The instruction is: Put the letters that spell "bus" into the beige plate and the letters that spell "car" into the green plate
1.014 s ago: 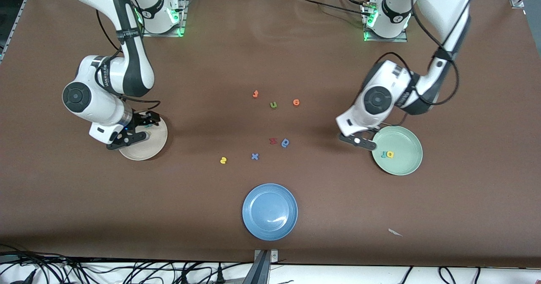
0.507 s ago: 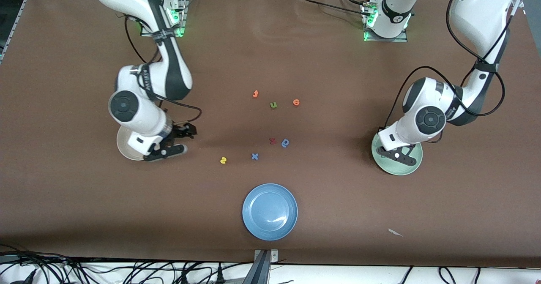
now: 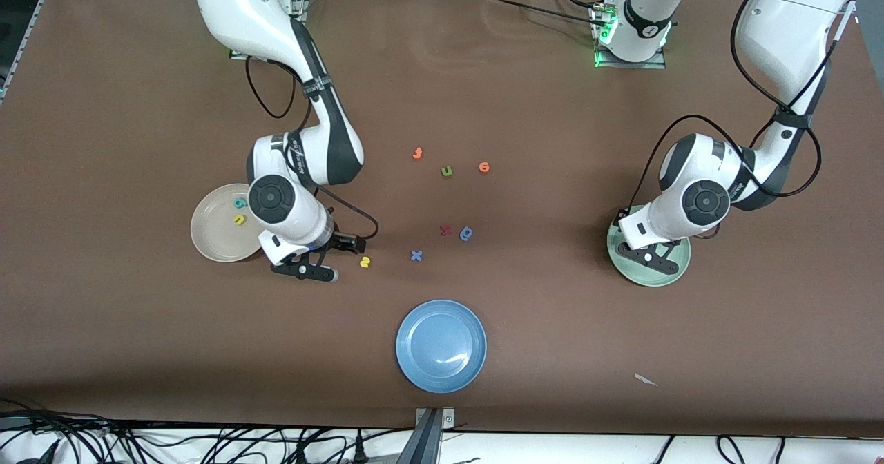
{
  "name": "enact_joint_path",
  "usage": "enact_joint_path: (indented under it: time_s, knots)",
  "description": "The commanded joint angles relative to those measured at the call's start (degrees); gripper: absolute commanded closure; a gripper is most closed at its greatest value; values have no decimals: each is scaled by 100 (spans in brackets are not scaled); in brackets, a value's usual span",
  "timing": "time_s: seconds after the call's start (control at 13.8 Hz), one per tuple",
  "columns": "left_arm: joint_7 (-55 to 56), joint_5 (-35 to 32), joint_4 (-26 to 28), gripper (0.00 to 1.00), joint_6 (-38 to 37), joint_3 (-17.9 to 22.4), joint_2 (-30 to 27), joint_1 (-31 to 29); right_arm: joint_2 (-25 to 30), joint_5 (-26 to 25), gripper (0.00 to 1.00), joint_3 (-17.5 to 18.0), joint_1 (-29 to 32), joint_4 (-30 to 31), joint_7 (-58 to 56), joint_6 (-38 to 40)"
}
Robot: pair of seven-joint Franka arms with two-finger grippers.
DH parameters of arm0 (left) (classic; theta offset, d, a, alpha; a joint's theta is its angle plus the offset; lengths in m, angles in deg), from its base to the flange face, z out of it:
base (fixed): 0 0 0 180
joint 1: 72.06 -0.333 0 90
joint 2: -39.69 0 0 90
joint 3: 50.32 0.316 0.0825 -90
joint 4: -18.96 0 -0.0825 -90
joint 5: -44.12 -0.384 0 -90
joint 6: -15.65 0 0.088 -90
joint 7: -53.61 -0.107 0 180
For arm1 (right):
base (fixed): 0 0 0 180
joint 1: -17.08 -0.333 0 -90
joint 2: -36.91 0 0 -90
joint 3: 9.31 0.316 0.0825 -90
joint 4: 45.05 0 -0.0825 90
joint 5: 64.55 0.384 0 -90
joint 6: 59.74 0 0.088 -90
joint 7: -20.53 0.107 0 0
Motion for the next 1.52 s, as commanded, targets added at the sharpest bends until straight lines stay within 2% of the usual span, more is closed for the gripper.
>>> enact_joint_path:
  time_s: [0.0, 0.14, 0.22, 0.29, 0.43, 0.65, 0.8, 0.94, 1.01, 1.23, 1.3, 1.38, 1.45]
  knots:
    - [-19, -90, 20, 0, -271, -53, -534, -19, -598, 159, 0, 131, 99, -873, 579, 205]
    - [7, 41, -33, 0, -597, -184, -965, -1, -844, 159, 0, 140, 100, -1181, 781, 206]
    - [8, 303, -242, 0, -903, -272, -1089, -36, -889, 168, 0, 148, 117, -1261, 782, 206]
    - [8, 576, -609, 0, -1402, -290, -1116, -19, -942, 159, 0, 157, 143, -1314, 773, 197]
    - [-1, 710, -1575, 0, -2448, -299, -1117, 77, -1021, 168, 0, 201, 231, -1367, 764, 188]
    - [-1, 1043, -2728, 0, -3837, -290, -1108, 131, -1047, 229, 1, 612, 555, -1350, 782, 180]
    - [-19, 1106, -3195, 0, -4331, -308, -1116, 78, -1100, 247, 2, 693, 583, -1341, 790, 180]
    - [-10, 1106, -3530, 0, -4579, -299, -1178, 60, -1170, 238, 9, 702, 583, -1332, 773, 180]
    - [-19, 1123, -3627, 0, -4658, -212, -1239, 112, -1205, 238, 13, 702, 566, -1332, 773, 162]
    - [34, 1236, -3339, 0, -4510, 437, -1879, 552, -1258, 221, 27, 702, 548, -1332, 755, 145]
    - [69, 1446, -3016, 0, -4370, 622, -2133, 648, -1258, 221, 36, 711, 548, -1341, 747, 144]
    - [156, 1683, -2543, 0, -4064, 867, -2484, 693, -1250, 229, 57, 702, 548, -1332, 747, 153]
    - [253, 1964, -1990, 0, -3757, 1079, -2844, 702, -1250, 238, 61, 711, 530, -1332, 755, 153]
